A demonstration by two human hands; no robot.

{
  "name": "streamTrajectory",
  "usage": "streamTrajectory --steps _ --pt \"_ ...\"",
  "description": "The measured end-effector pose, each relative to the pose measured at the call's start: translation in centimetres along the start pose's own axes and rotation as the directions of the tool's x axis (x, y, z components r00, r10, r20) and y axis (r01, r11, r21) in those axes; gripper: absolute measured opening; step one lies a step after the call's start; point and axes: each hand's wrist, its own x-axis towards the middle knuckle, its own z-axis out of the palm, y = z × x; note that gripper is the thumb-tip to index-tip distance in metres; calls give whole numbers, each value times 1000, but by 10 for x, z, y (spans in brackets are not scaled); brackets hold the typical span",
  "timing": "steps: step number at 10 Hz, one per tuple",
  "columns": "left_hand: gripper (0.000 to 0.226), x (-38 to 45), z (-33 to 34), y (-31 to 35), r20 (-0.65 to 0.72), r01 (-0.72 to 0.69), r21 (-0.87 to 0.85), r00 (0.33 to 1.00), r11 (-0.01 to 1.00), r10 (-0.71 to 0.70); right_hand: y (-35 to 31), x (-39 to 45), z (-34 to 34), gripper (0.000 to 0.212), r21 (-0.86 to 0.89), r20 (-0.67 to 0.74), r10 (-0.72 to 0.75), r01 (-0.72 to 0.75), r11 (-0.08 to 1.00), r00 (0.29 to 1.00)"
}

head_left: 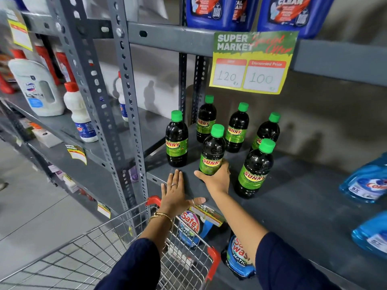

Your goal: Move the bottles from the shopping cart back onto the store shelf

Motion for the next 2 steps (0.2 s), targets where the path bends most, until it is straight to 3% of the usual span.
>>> streamTrajectory --steps 2 --pt "115 -2 -1 2 -58 60 106 997 992 -54 8 -25 -21 79 33 19 -43 42 999 999"
